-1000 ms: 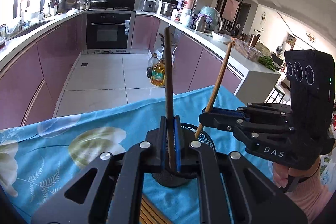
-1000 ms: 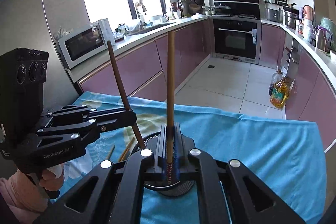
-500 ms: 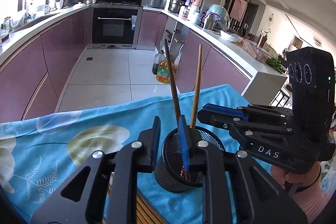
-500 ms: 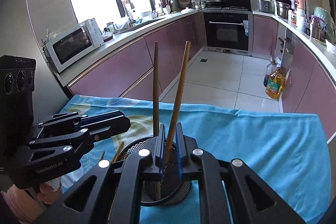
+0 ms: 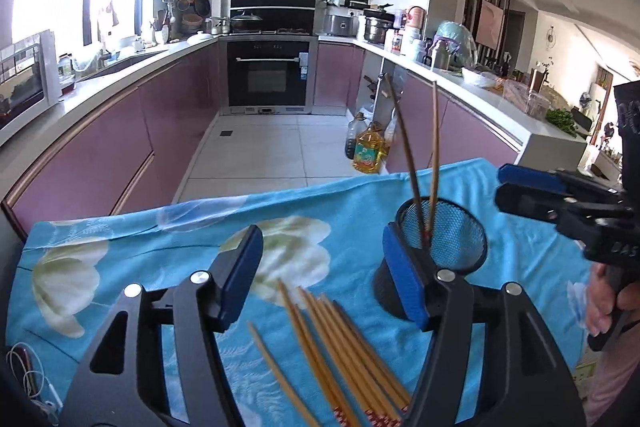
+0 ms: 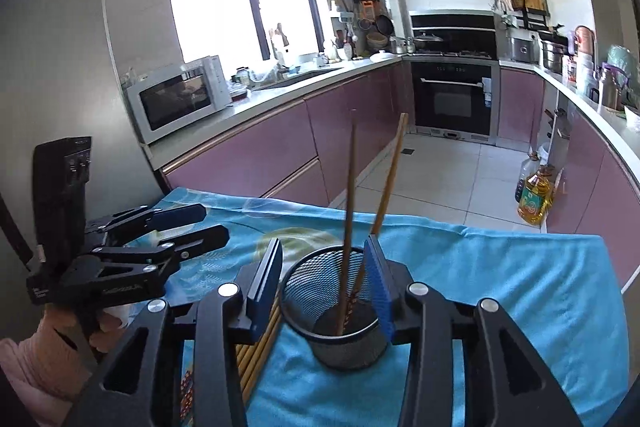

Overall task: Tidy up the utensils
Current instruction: 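Lower the chopstick into the mesh holder and open the right tool, then move the right tool back and grasp another chopstick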

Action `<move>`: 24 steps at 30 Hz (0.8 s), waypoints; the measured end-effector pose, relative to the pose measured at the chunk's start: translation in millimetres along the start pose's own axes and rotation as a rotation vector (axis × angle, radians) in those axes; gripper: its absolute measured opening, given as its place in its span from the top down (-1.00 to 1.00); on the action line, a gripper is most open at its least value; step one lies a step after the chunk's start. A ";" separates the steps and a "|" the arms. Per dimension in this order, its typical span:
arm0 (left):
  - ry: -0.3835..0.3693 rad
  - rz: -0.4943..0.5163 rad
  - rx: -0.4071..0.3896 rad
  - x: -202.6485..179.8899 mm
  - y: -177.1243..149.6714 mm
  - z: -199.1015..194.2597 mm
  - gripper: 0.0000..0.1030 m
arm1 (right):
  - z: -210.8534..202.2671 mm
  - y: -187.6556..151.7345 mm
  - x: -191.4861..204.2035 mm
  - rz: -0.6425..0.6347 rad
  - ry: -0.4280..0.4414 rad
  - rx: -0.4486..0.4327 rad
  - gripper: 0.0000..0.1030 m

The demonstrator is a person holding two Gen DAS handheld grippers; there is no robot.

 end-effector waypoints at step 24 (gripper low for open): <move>0.039 -0.059 0.295 35.8 -130.5 19.9 -0.19 | 78.2 -114.4 41.2 0.050 0.005 0.328 0.25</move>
Point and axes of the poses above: each gripper's, at about its wrist camera, not at the fingertips, and z roughly the way its jaws point, x to its left, y to its top, the point moved 3 cm from there along z, roughly the way its jaws point, and after that the axes turned 8 degrees about y, right-handed, at the moved point
